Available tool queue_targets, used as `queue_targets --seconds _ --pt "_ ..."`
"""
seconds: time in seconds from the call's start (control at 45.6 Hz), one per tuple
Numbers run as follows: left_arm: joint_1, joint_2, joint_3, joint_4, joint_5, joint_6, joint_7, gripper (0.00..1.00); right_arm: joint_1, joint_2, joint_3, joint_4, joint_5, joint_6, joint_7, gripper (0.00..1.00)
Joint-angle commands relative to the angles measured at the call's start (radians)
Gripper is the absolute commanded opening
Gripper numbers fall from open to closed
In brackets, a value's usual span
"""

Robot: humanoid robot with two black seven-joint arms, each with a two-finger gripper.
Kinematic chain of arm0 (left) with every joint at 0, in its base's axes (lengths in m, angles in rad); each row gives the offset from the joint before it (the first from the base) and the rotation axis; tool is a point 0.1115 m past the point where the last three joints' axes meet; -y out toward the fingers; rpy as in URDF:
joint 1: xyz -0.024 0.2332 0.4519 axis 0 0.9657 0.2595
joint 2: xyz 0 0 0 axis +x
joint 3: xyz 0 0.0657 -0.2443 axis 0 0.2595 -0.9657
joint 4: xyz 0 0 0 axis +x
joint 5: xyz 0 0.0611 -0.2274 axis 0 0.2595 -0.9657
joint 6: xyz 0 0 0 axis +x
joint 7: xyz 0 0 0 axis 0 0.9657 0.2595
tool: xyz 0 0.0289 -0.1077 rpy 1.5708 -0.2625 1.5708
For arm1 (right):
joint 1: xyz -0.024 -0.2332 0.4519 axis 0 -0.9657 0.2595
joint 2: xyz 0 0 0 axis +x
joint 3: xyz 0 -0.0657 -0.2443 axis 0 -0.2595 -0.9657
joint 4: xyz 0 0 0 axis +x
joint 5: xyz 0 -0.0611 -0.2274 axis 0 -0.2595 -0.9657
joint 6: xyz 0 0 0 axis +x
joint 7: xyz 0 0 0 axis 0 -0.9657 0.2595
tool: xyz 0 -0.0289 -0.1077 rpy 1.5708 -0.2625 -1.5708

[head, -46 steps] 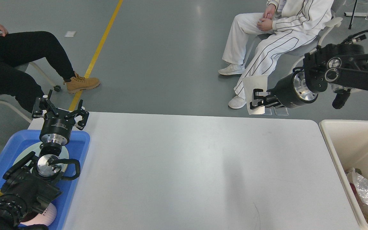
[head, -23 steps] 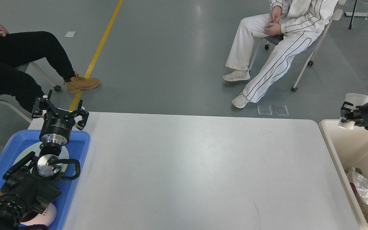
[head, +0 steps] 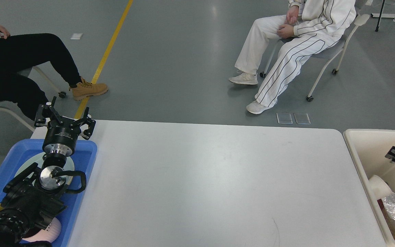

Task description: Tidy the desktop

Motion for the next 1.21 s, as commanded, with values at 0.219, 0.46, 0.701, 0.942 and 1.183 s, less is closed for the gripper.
queue_targets --seconds 0.219,0.46,0.701,0.942,1.183 --pt "0.0 0.0 0.0 0.0 0.0 0.0 -0.002 0.97 0.0 0.009 0.337 -0.006 0.206 -0.076 0.004 1.0" --pt "0.0 0.0 0.0 0.0 0.0 0.001 0.0 0.97 0.015 0.062 0.808 0.005 0.232 -0.089 0.068 1.0" --pt "0.0 0.0 0.0 0.0 0.0 0.001 0.0 0.97 -0.002 0.144 1.045 0.048 0.232 -0.089 0.285 1.0" --pt "0.0 0.0 0.001 0.0 0.0 0.001 -0.002 0.97 -0.08 0.252 1.282 0.052 0.232 -0.09 0.536 1.0" --pt "0.0 0.0 0.0 0.0 0.0 0.001 -0.002 0.97 -0.158 0.337 1.411 0.095 0.234 -0.085 0.549 1.0"
